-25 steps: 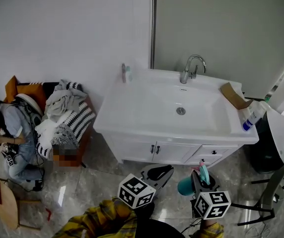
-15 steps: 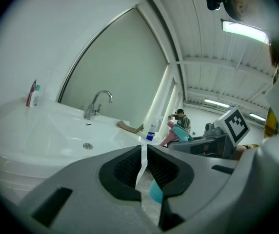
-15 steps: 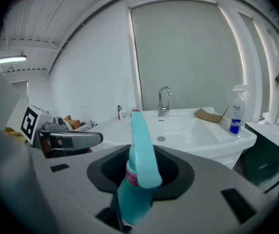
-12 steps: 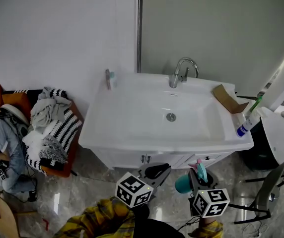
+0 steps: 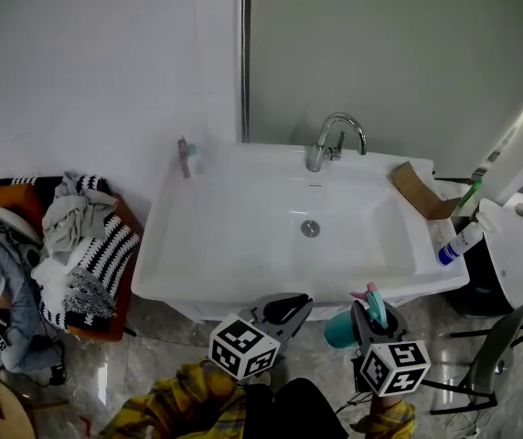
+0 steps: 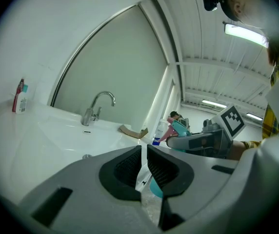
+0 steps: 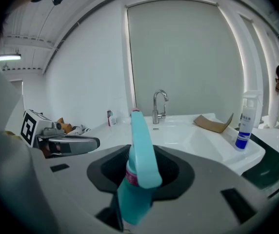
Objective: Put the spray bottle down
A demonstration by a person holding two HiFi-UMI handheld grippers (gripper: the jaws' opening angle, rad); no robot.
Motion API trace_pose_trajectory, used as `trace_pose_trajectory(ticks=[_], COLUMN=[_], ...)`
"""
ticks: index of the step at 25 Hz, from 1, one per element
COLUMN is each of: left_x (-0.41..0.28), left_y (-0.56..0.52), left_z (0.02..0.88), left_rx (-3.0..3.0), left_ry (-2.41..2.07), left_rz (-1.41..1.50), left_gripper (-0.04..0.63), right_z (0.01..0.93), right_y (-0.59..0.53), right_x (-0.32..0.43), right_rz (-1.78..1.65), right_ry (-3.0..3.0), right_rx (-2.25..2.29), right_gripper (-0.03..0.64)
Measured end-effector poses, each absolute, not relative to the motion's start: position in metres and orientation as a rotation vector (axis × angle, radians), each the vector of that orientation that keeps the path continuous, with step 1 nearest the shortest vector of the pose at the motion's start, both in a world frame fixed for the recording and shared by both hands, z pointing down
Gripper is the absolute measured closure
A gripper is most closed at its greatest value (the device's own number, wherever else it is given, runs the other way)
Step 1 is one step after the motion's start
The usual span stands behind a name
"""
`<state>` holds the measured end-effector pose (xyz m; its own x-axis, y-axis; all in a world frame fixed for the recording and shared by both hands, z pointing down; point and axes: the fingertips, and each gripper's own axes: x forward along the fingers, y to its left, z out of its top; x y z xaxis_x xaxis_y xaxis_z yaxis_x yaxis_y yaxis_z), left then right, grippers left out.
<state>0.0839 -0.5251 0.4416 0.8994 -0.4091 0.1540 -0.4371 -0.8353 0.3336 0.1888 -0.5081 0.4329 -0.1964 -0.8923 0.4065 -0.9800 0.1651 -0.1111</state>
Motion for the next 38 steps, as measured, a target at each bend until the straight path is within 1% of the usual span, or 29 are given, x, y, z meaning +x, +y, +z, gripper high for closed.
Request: trace_pose_trajectory(ticks=[10, 23, 38], left_x=[0.115, 0.212, 0.281], left_y=[-0.582, -0.66, -0.711], left_z=[0.443, 0.437, 0.443], left_rx=[2.691, 2.706, 2.71], left_ry=[-0.677, -0.69, -0.695], left_rz=[0.105, 0.115, 0.136], left_gripper=[0.558, 0.559, 0.558], right_z=[0.423, 0.414, 0.429], right_y=[-0.573, -0.66, -0.715], right_x=[0.234, 0.329, 0.414], right_rz=[0.47, 0.439, 0.443], right_ry=[-2.221, -2.244, -2.192], right_rx=[1.823, 1.817, 1.863], right_gripper=[0.495, 0.495, 0.495])
